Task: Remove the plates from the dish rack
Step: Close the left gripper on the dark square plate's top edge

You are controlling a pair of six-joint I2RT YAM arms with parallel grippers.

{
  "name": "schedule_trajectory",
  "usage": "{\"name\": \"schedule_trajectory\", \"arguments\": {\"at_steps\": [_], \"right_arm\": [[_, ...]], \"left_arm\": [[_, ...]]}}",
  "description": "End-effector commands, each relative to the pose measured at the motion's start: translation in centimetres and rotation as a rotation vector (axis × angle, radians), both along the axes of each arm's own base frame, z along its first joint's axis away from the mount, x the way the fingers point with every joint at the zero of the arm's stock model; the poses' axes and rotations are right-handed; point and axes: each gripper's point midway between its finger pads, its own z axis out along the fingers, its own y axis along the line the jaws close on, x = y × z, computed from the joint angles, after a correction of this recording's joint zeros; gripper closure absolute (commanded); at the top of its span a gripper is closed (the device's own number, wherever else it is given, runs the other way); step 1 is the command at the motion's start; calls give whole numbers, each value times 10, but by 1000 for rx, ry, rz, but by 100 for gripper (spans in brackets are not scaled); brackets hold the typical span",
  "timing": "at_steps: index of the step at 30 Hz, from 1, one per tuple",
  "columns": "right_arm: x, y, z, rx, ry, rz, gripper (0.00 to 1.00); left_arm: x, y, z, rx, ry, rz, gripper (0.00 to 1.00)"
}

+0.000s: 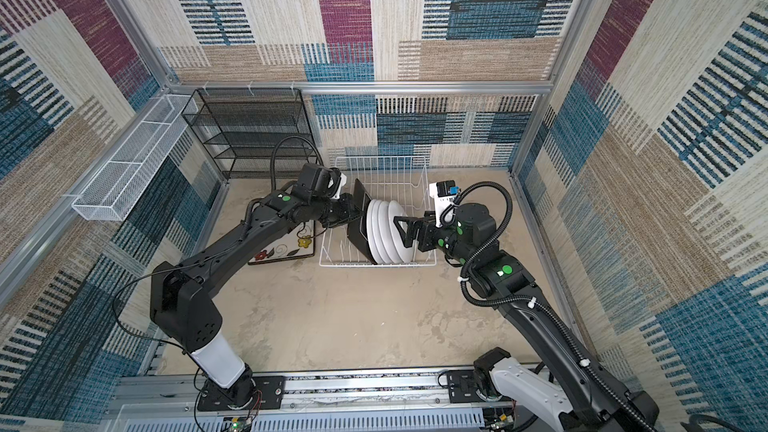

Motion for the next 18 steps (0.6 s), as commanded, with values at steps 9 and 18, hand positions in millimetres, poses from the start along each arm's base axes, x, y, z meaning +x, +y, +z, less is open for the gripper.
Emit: {"name": "schedule_trajectory", "arguments": {"at_steps": [9, 18], "right_arm": [[5, 4, 13, 23, -43, 8, 1], [6, 5, 13, 27, -39, 9, 1]], "left_arm": [[0, 1, 63, -53, -157, -16, 100], [-3, 10, 83, -22, -225, -20, 100]]}}
